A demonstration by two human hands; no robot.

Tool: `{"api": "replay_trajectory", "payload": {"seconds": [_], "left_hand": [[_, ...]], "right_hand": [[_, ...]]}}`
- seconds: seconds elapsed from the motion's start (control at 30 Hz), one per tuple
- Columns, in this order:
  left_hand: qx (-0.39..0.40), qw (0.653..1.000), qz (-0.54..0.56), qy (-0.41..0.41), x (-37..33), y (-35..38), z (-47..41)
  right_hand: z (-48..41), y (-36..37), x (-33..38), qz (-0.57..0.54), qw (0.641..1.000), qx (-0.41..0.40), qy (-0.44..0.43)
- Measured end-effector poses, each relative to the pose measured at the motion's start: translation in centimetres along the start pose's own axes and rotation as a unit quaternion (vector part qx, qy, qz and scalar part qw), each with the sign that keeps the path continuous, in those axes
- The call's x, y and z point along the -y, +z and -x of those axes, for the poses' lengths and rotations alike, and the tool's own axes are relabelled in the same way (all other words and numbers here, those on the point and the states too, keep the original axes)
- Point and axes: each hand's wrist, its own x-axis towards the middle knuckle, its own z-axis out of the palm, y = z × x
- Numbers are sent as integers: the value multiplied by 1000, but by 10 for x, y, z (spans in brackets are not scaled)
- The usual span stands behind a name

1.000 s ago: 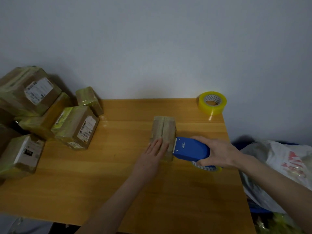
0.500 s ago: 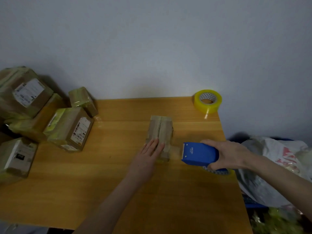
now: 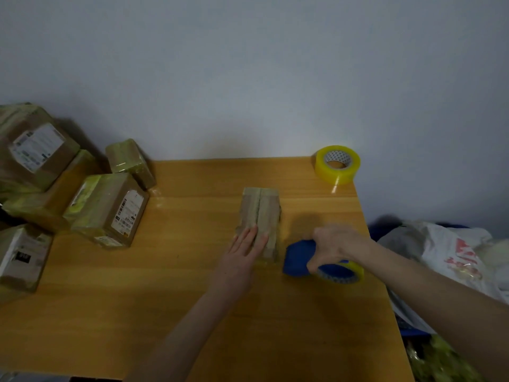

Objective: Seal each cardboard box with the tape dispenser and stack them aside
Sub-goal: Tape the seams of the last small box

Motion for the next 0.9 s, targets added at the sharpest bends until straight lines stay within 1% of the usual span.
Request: {"api": "replay_trajectory", "payload": {"seconds": [0.07, 0.13, 0.17, 0.2, 0.23, 0.27, 0.3, 0.37, 0.4, 0.43, 0.5, 0.57, 0.6, 0.63, 0.67, 0.7, 0.73, 0.77, 0.8, 0.83, 0.87, 0.9], "left_hand": [[-4, 1000, 8, -11, 1, -1, -1], [16, 1000, -6, -9, -1, -3, -3], [16, 1000, -14, -10, -2, -3, -4], [13, 1000, -19, -14, -3, -4, -5], [10, 1000, -21, -17, -5, -5, -5], [8, 1000, -21, -18, -7, -5, -5], [10, 1000, -23, -18, -9, -4, -4], [15, 999, -31, -19, -11, -3, -2], [16, 999, -31, -18, -12, -3, -1], [20, 999, -28, -16, -12, -3, -1], [19, 1000, 2, -12, -10, -6, -3], [-19, 995, 93, -39, -8, -13, -4], [-53, 986, 141, -67, -6, -17, -2], [-93, 976, 171, -97, -2, -20, 0], [-131, 965, 191, -125, 2, -22, 4], [-157, 952, 214, -151, 8, -23, 8], [-170, 939, 239, -181, 13, -24, 12], [-172, 926, 262, -213, 18, -24, 16], [-172, 913, 278, -242, 22, -24, 20], [-173, 905, 288, -262, 23, -24, 23], [-173, 900, 292, -273, 22, -23, 24], [-173, 897, 298, -276, 18, -23, 23]], "right_hand": [[0, -11, -13, -82, 996, -15, -4], [1, -27, -33, -158, 986, -57, 7], [0, -30, -42, -204, 974, -92, 18], [-4, -30, -48, -264, 954, -135, 36], [-10, -27, -51, -344, 921, -174, 57], [-17, -22, -51, -436, 874, -197, 83], [-23, -16, -50, -525, 821, -200, 105], [-37, -1, -44, -671, 711, -157, 143], [-44, 4, -41, -721, 661, -138, 155], [-50, 9, -39, -755, 622, -128, 164], [-59, 14, -35, -788, 577, -118, 176], [-62, 17, -32, -807, 554, -103, 177], [-61, 17, -30, -808, 555, -96, 174], [-59, 16, -29, -800, 567, -89, 172], [-55, 15, -30, -775, 599, -90, 178], [-51, 13, -31, -734, 645, -99, 189], [-45, 11, -32, -674, 698, -123, 206], [-38, 8, -31, -598, 753, -164, 220], [-29, 6, -27, -522, 797, -214, 215], [-21, 6, -20, -468, 823, -261, 187], [-13, 8, -7, -440, 835, -297, 143], [-5, 12, 10, -428, 841, -316, 99]]}}
